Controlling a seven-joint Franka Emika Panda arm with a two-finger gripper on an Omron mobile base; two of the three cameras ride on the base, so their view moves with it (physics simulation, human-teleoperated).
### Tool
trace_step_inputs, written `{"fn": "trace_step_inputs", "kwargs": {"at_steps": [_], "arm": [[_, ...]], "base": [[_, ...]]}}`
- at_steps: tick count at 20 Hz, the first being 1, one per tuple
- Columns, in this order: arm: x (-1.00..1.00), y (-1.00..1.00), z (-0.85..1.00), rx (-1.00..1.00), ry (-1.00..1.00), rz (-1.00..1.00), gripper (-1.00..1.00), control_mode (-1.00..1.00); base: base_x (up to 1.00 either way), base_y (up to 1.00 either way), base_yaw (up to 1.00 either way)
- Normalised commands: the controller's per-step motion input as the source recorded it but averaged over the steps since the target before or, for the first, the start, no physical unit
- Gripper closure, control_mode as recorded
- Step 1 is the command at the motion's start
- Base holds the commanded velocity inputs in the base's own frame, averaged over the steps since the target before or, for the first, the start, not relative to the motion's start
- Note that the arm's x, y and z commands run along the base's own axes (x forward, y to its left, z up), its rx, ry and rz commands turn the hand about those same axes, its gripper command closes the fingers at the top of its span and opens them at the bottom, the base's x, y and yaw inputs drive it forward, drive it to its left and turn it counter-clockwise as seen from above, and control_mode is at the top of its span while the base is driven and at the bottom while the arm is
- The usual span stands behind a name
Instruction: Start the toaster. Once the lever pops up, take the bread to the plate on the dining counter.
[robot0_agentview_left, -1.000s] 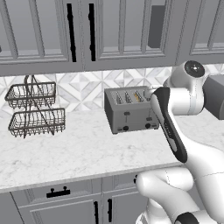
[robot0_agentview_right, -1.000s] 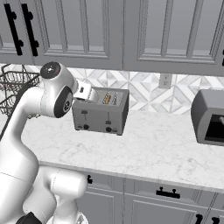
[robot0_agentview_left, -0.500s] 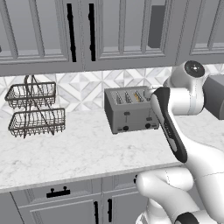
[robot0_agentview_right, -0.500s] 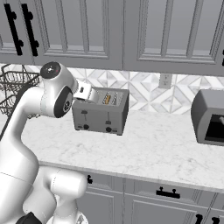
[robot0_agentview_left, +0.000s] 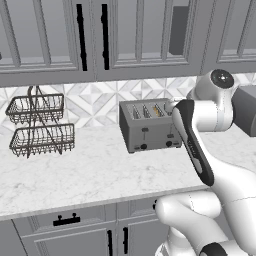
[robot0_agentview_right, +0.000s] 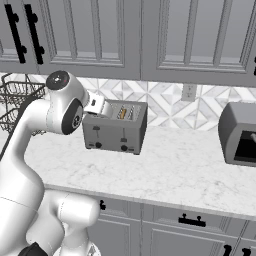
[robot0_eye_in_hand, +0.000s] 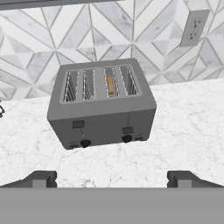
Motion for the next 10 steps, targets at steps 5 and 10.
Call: {"fn": "trace_step_inputs", "kwargs": {"at_steps": [5,10], "arm": [[0.00,0.00,0.00,0.00,0.00,0.00,-1.00,-1.00],[0.00,0.00,0.00,0.00,0.00,0.00,-1.00,-1.00]], "base": [[0.00,0.00,0.00],[0.00,0.00,0.00]]}}
